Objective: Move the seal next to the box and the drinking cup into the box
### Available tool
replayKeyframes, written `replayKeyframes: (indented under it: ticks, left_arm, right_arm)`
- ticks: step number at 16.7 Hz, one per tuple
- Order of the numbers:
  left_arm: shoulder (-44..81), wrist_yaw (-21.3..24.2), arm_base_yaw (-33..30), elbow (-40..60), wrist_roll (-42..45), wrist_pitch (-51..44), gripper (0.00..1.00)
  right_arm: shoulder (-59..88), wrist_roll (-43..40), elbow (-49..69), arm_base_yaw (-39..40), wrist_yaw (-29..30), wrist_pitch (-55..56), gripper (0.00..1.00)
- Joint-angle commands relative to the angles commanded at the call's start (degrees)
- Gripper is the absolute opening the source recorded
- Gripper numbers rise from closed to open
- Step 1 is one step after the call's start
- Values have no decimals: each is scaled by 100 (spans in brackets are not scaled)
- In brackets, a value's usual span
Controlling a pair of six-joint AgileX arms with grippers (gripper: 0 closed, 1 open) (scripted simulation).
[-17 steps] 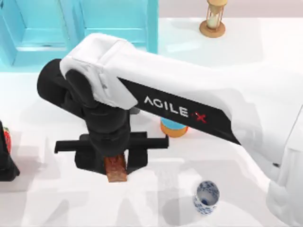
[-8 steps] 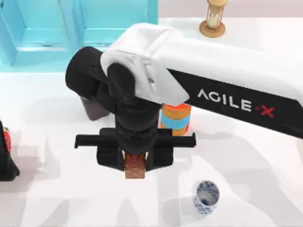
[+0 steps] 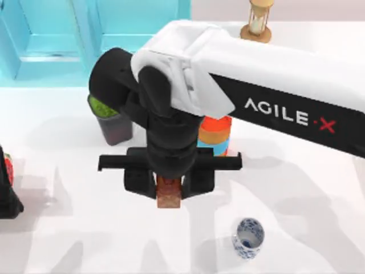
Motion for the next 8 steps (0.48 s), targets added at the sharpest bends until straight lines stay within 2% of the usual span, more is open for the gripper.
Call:
replayKeyframes:
  ticks: [8]
  left_arm:
    - [0,0,0,0,0,0,100]
  right_arm:
    - [-293,-1137,-322,-1104,11,-33,0]
